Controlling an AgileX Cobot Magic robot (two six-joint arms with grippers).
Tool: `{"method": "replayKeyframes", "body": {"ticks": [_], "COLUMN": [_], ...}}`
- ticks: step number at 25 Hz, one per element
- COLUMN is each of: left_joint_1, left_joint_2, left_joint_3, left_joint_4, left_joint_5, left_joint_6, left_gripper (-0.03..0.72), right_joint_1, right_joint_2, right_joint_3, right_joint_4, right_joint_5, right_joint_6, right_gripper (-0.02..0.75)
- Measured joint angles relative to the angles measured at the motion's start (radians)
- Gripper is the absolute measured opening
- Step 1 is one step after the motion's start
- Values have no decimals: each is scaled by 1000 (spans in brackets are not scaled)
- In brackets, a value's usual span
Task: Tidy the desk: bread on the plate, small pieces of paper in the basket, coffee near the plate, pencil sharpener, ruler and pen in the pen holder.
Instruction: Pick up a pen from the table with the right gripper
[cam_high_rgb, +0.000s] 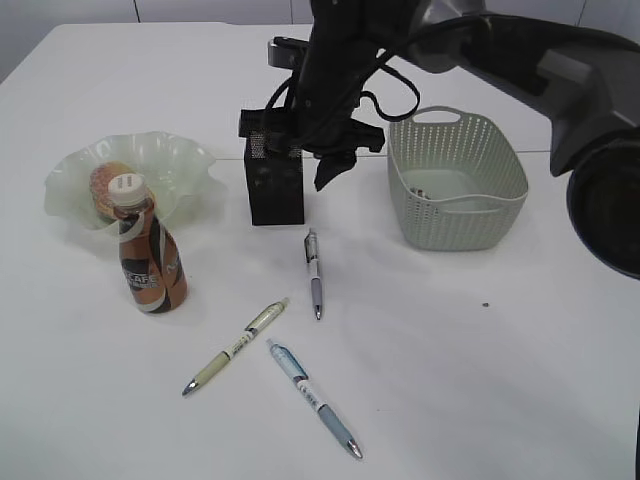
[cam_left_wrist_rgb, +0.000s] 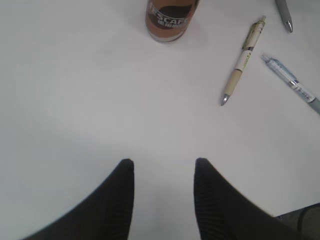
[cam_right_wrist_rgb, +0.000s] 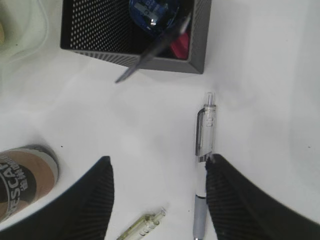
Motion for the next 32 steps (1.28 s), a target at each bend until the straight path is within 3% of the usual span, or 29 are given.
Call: {"method": "replayKeyframes", "body": {"ticks": [12, 32], "left_joint_1": [0, 0], "left_joint_2": [0, 0], "left_joint_3": [0, 0], "left_joint_4": [-3, -3], "left_joint_5": [7, -1], "left_joint_6": [0, 0], "left_gripper": [298, 298], "right_joint_1": [11, 25], "right_joint_2": [-2, 28], "right_joint_3": [203, 211], "right_joint_4": [-11, -57], "right_joint_5": [0, -3], "right_joint_6": [-31, -38], "right_gripper": [438, 372]}}
